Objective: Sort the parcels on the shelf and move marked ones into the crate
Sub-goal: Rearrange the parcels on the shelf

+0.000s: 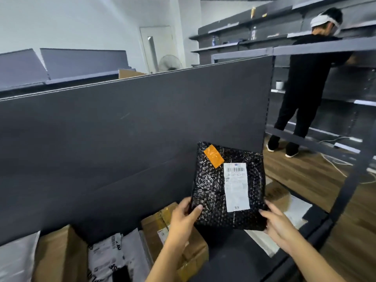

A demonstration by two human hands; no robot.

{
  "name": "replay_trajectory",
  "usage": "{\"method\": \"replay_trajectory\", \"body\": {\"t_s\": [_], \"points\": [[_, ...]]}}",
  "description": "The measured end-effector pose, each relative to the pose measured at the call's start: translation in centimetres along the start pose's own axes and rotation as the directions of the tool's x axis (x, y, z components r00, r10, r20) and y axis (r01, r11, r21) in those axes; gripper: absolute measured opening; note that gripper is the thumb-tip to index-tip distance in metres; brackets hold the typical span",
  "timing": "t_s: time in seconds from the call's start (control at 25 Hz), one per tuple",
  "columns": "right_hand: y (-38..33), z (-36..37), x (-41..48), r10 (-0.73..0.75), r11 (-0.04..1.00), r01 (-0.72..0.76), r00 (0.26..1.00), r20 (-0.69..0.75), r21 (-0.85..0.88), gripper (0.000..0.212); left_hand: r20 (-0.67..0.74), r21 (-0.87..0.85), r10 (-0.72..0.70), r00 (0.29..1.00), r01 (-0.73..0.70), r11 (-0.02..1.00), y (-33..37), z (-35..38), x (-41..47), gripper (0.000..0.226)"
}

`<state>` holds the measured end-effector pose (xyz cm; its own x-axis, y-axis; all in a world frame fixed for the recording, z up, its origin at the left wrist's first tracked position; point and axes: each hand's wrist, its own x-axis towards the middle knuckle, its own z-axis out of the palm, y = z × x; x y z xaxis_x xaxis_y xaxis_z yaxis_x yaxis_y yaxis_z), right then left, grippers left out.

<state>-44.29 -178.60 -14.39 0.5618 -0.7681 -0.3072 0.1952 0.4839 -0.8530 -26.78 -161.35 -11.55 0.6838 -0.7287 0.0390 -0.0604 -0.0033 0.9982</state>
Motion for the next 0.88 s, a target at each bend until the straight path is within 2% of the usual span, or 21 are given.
{"method": "replay_trajectory", "body": {"t_s": [0.12,0.24,0.36,0.44,0.6,0.72,0.88], "points": [[0.8,2.7,-0.1,0.027,1.0,-0.028,0.999,0.033,0.014,0.049,-0.057,-0.002,0.028,0.998,-0.028,1.0,0.6,-2.4,-1.4,0.018],[1.0,5.6,-0.2,0.0,0.999,0.004,0.996,0.09,-0.047,0.044,-0.122,-0.032,-0.016,0.992,0.013,0.999,1.0,-5.5,-1.8,0.014],[1.1,9.3,-0.3,-0.014,0.996,0.026,0.99,0.143,-0.085,0.042,-0.218,-0.09,-0.106,0.97,0.088,0.992,-0.1,-9.7,-1.5,0.027],[1.5,11.7,-0.6,-0.014,0.99,0.042,0.98,0.2,-0.135,0.039,-0.268,-0.115,-0.111,0.957,0.083,0.99,-0.8,-12.2,-1.8,0.028],[2.6,14.9,-1.9,-0.055,0.963,0.141,0.937,0.344,-0.23,0.03,-0.295,-0.131,-0.032,0.955,-0.007,0.991,-0.4,-15.6,-3.2,0.03],[3.5,16.2,-2.1,-0.044,0.952,0.146,0.935,0.352,-0.27,0.029,-0.281,-0.105,-0.006,0.96,-0.025,0.994,-0.2,-17.2,-4.2,0.029],[5.3,17.2,-1.7,-0.012,0.955,0.119,0.93,0.367,-0.27,0.029,-0.308,-0.117,-0.045,0.95,0.009,0.993,-0.8,-18.5,-5.5,0.033]]}}
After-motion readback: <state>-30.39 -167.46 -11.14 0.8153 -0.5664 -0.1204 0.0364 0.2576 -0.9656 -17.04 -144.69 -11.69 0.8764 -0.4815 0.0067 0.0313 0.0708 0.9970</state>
